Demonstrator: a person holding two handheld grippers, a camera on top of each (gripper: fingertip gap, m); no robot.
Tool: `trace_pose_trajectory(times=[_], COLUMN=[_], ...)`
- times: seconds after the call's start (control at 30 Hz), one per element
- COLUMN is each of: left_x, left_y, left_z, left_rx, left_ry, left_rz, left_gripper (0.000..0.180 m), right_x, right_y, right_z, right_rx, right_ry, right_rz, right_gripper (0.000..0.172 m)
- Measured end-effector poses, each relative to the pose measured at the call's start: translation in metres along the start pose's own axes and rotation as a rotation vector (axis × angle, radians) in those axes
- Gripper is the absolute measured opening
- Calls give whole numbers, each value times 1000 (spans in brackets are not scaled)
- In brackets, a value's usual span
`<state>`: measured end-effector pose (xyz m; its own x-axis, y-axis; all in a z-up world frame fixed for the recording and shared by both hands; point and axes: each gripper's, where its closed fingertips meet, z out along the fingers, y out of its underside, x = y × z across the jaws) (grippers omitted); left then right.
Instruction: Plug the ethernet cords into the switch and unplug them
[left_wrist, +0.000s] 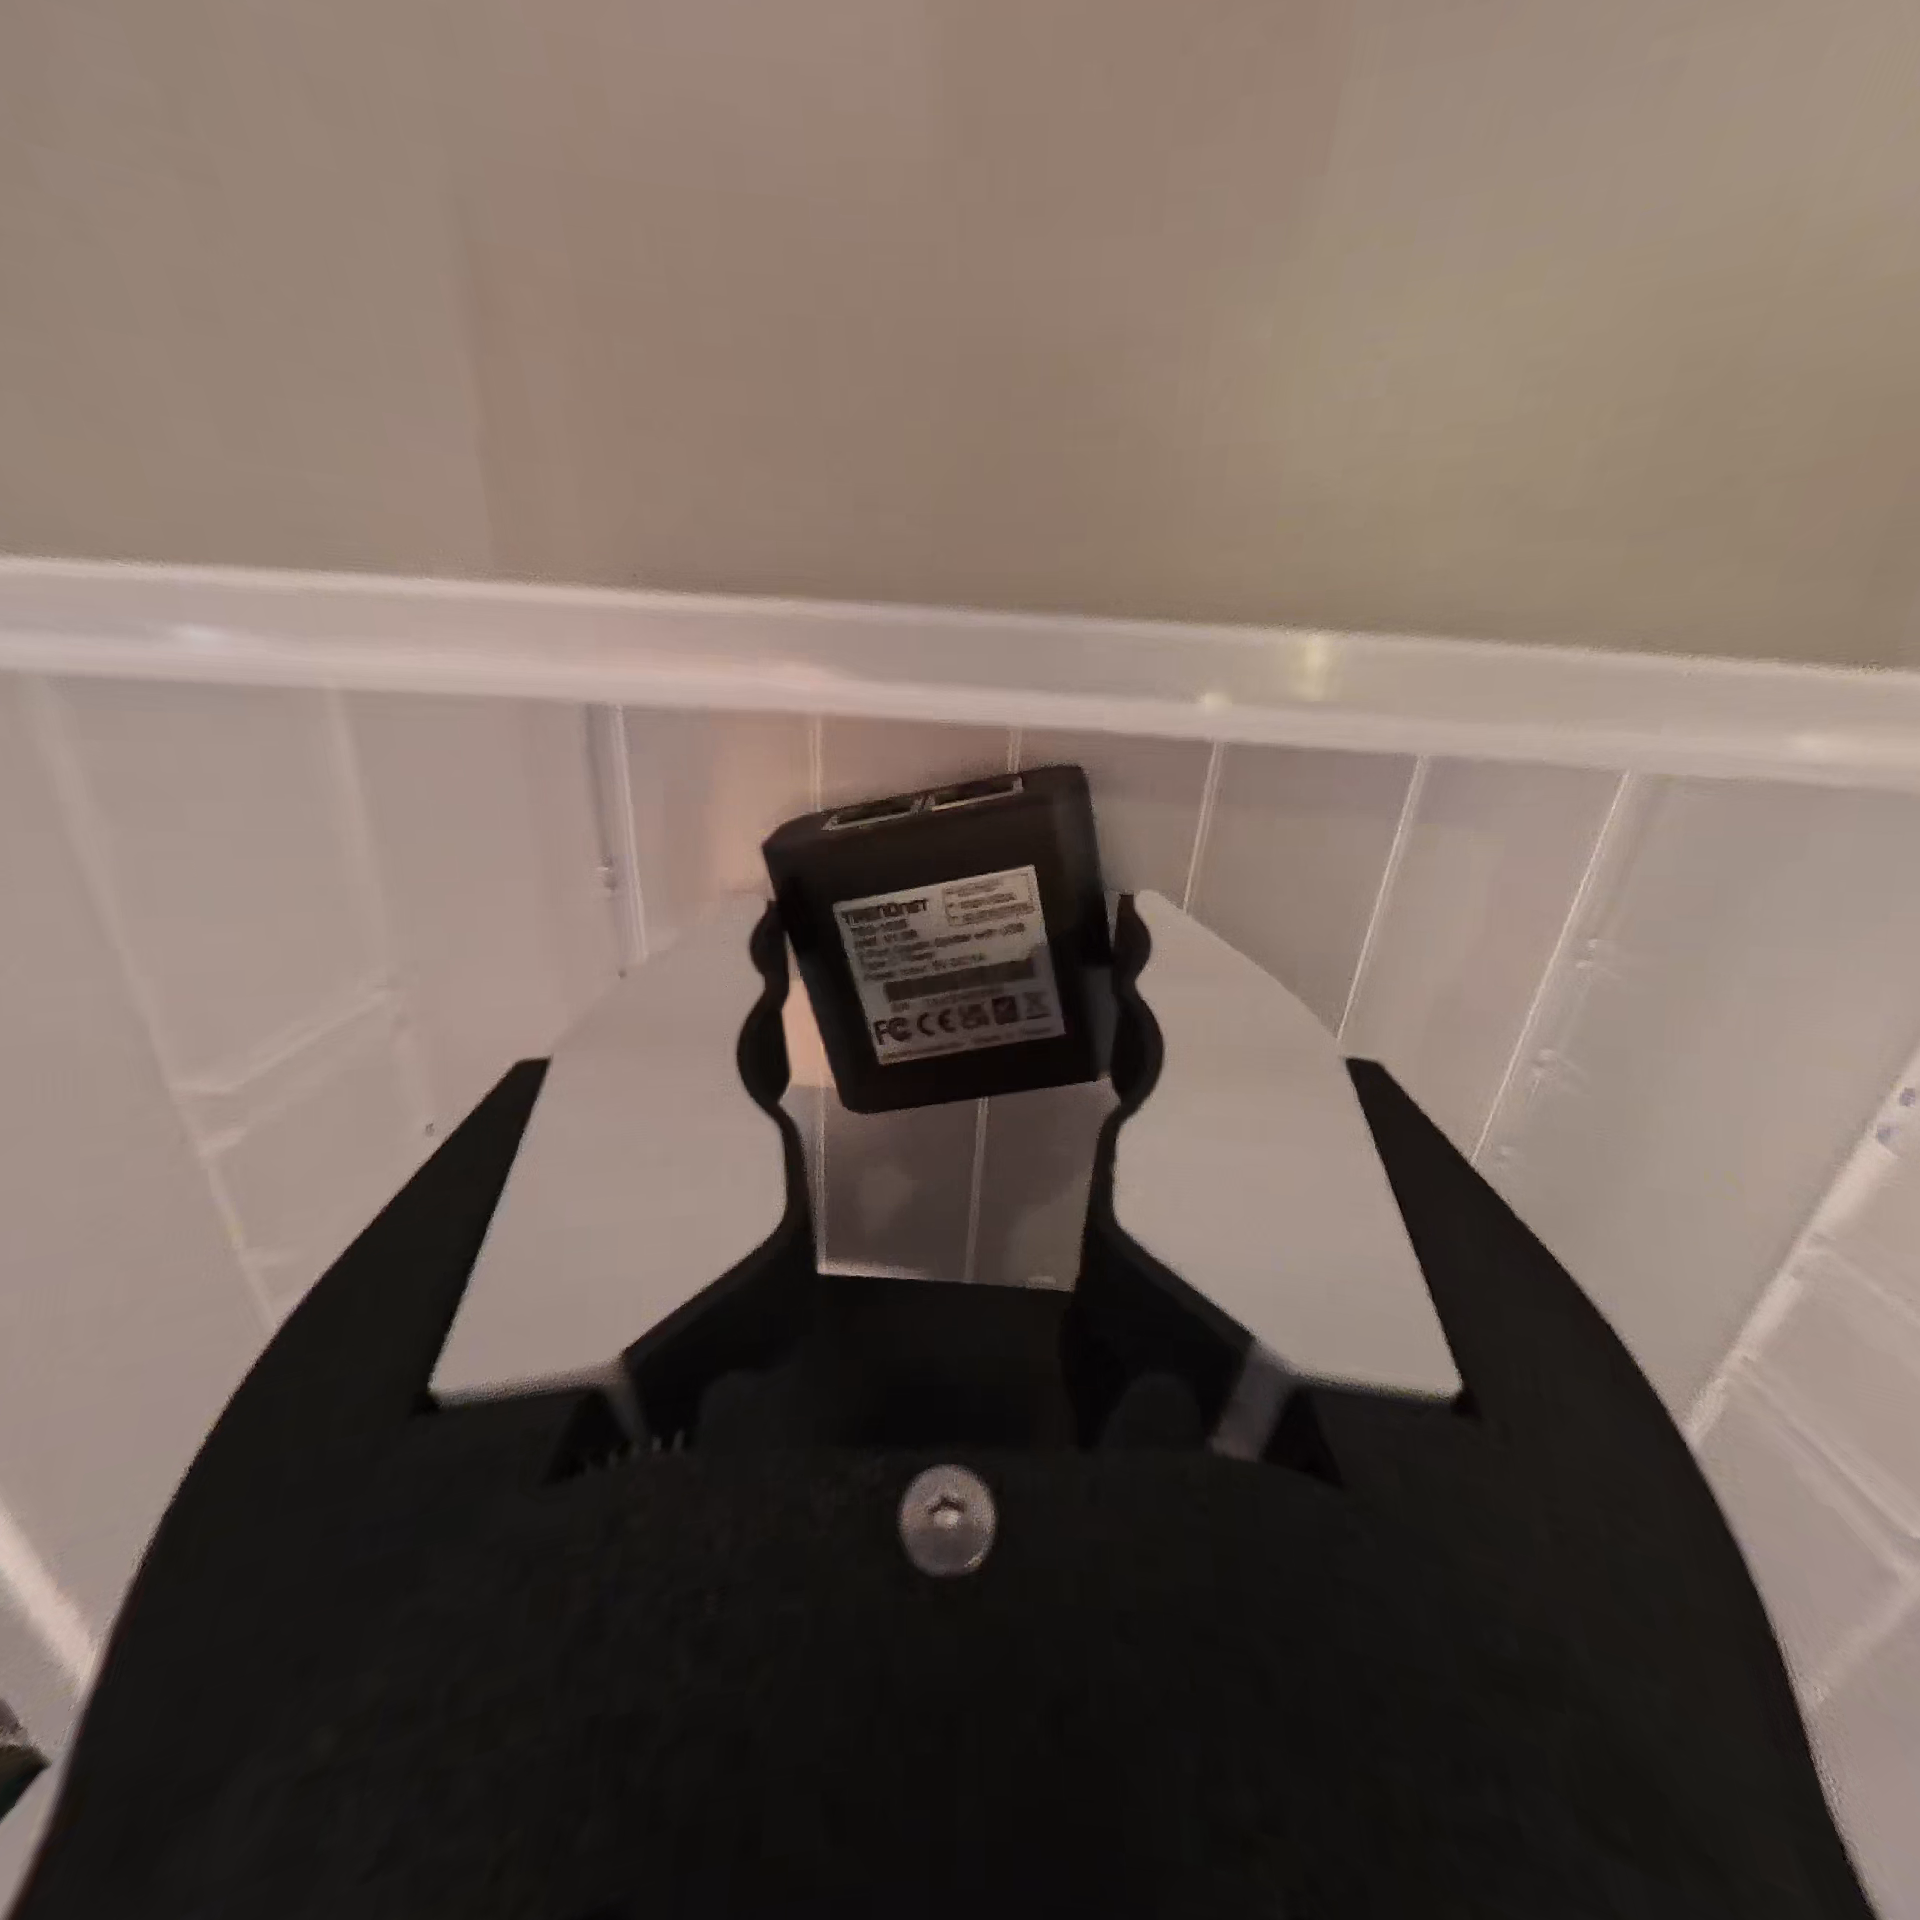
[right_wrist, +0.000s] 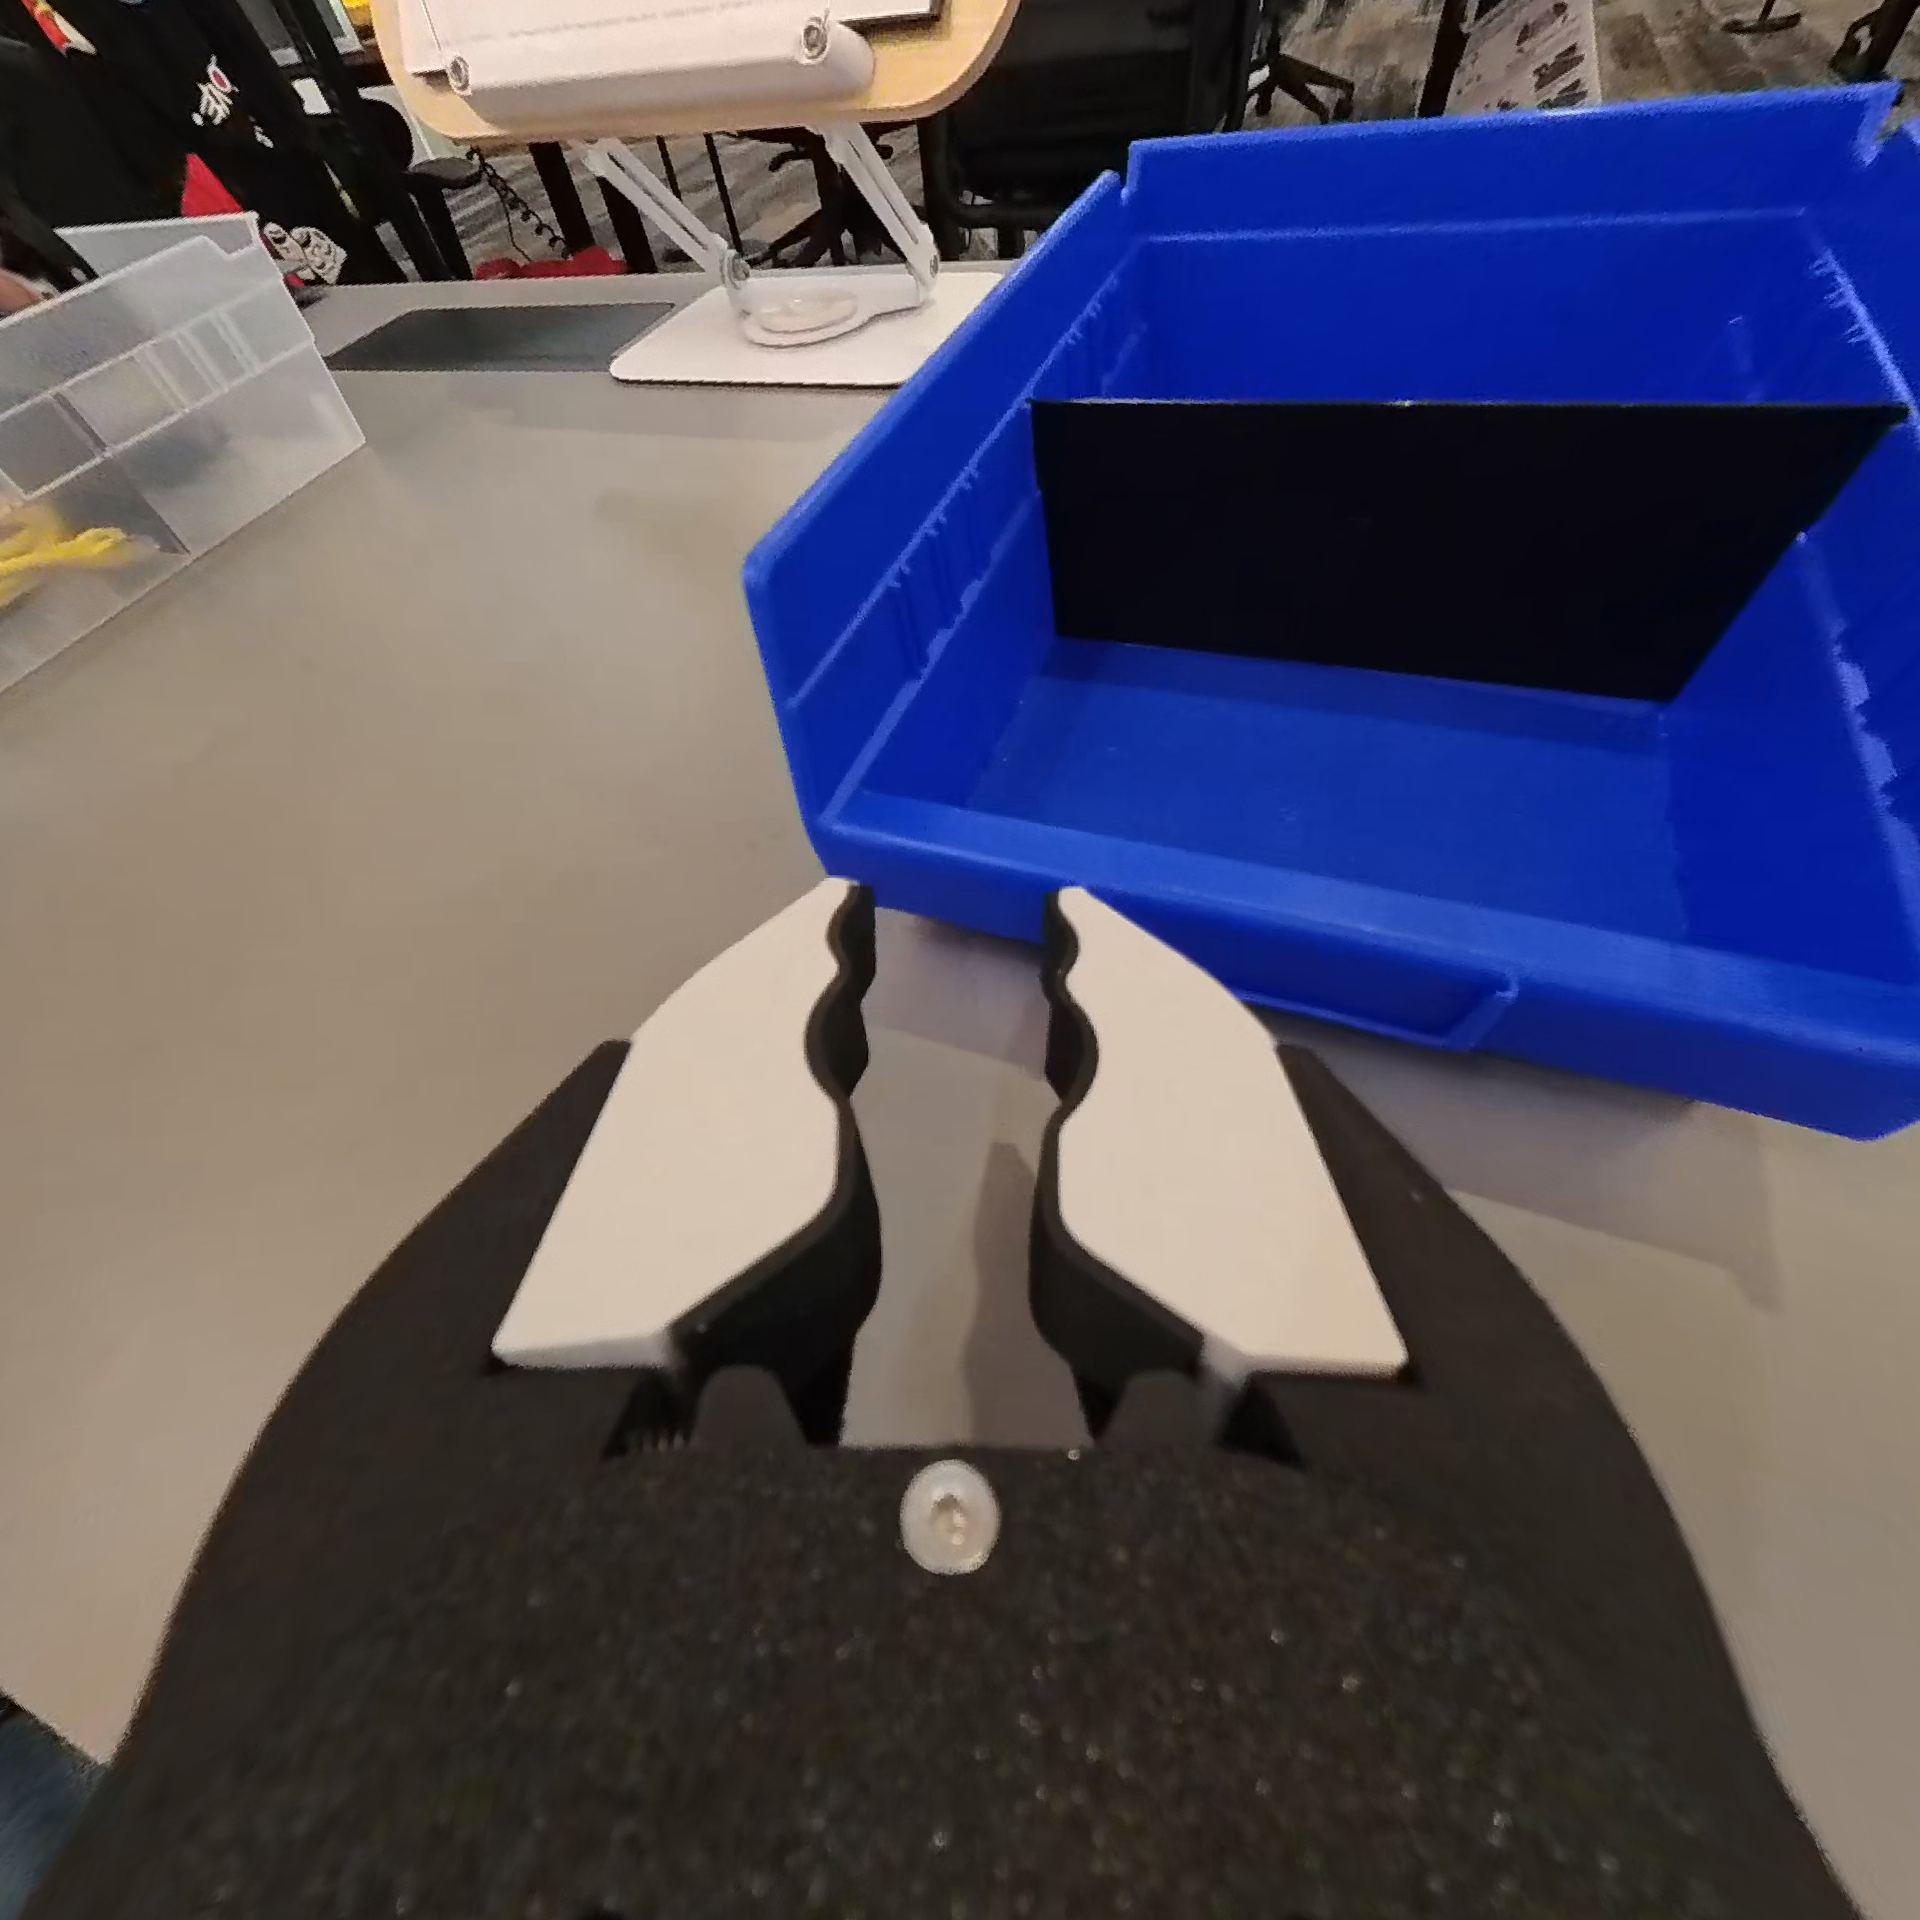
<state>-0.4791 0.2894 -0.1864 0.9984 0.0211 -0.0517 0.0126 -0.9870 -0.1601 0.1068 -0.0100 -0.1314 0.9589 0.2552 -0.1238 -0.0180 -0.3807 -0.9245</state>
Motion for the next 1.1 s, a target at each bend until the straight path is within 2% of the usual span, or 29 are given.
trace_pose_trajectory(times=[0.17,0.3,0.4,0.5,0.6,0.67,0.77,0.83,0.93,1.1], left_x=[3,22,39,63,98,129,181,216,260,313], left_y=[5,-4,-11,-5,16,41,82,104,132,160], left_z=[-2,-27,-77,-143,-217,-255,-284,-291,-299,-307], left_rx=[8,177,384,620,848,929,927,891,841,751], left_ry=[31,217,370,576,877,1075,1286,1384,1522,1679], left_rz=[43,20,68,72,33,27,53,45,4,-91], left_gripper=[58,58,58,58,58,58,58,58,58,58], right_x=[-8,-19,-29,-51,-89,-121,-170,-198,-230,-241], right_y=[0,0,-5,-22,-49,-72,-108,-134,-161,-181], right_z=[2,3,4,11,26,38,56,67,79,90], right_rx=[-10,-10,1,51,132,199,294,364,438,518], right_ry=[-12,-24,-32,-63,-139,-202,-251,-243,-238,-217], right_rz=[-27,-72,-125,-207,-242,-275,-386,-470,-562,-581], right_gripper=[29,28,28,31,41,47,53,61,62,62])
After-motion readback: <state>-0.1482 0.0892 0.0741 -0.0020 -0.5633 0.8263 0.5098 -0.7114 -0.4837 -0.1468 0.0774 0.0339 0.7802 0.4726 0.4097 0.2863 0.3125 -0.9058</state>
